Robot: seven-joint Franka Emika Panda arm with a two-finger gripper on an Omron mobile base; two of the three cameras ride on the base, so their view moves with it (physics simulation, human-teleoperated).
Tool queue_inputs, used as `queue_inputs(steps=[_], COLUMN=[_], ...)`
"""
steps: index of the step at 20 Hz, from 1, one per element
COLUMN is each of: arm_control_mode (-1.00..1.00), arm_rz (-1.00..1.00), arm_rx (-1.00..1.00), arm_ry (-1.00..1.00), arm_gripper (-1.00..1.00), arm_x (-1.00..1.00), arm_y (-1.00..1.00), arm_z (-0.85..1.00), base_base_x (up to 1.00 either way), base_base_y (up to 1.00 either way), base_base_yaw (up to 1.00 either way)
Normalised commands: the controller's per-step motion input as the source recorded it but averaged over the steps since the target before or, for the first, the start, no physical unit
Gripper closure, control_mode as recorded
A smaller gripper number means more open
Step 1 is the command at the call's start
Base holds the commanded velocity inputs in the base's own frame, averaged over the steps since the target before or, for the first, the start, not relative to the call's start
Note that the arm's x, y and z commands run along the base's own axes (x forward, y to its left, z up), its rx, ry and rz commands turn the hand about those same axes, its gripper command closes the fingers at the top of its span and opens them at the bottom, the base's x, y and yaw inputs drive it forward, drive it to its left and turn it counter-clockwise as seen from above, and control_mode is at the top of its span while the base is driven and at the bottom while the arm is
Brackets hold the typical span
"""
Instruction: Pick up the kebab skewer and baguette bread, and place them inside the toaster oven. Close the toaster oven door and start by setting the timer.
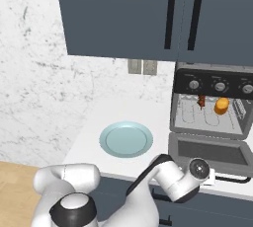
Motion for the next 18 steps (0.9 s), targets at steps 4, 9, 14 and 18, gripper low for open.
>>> queue_inputs(steps=[4,9,14,18], arm_control_mode=[-1.00,-1.00,-1.00,-1.00], arm_rz=[-0.11,-0.13,-0.12,-0.10], arm_rx=[0.00,0.00,0.00,0.00], arm_ry=[-0.06,-0.03,-0.13,-0.22], arm_gripper=[-1.00,-1.00,-1.00,-1.00], arm_x=[0.55,0.55,0.56,0.58], arm_y=[0.14,0.27,0.43,0.50], arm_z=[0.18,0.29,0.30,0.32], base_base_x=[0.00,0.00,0.00,0.00], base_base_y=[0.00,0.00,0.00,0.00], base_base_yaw=[0.00,0.00,0.00,0.00])
